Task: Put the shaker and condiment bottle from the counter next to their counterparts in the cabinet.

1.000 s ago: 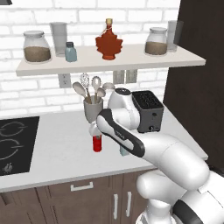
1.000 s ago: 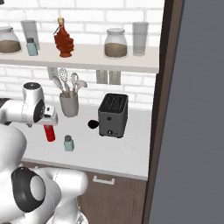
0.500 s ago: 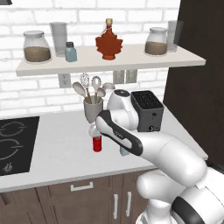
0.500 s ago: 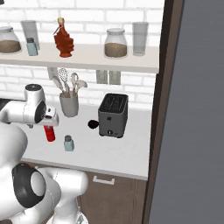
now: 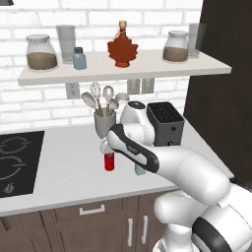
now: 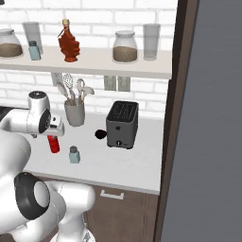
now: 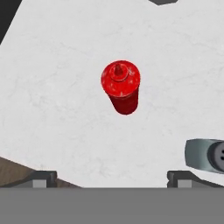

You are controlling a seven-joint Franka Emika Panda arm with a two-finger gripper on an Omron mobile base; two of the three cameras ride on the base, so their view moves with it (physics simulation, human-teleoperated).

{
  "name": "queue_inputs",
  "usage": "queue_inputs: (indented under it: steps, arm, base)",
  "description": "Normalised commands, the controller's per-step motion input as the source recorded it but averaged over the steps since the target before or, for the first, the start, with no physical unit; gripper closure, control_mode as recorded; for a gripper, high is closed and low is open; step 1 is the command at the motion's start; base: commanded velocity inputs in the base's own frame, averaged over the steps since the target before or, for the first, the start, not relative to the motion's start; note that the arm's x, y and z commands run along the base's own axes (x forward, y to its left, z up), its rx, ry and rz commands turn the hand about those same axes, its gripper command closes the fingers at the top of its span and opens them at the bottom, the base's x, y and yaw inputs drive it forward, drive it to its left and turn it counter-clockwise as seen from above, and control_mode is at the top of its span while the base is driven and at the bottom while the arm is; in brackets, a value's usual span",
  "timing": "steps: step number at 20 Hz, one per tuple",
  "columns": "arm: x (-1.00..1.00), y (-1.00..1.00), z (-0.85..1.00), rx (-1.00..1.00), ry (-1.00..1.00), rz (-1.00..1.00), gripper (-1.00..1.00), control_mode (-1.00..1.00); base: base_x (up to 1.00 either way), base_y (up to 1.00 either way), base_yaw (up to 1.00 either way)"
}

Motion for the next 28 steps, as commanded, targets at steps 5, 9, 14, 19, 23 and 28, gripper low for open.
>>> queue_inputs:
  steps: [5,9,14,19,23,28]
  arm:
    - [0.12,0.02,0.0,0.0,0.0,0.0,-1.0,-1.0]
    - [0.03,0.01,0.0,0.0,0.0,0.0,-1.0,-1.0]
    - [0.0,0.02,-0.05,0.0,0.0,0.0,-1.0,-1.0]
    - [0.08,0.01,-0.13,0.0,0.0,0.0,-1.0,-1.0]
    - [0.12,0.0,-0.12,0.0,0.01,0.0,-1.0,-1.0]
    - [0.15,0.0,-0.05,0.0,0.0,0.0,-1.0,-1.0]
  base:
    - [0.0,0.0,0.0]
    - [0.0,0.0,0.0]
    - [0.0,0.0,0.0]
    - [0.0,0.0,0.0]
    - [0.0,0.0,0.0]
    - [0.0,0.0,0.0]
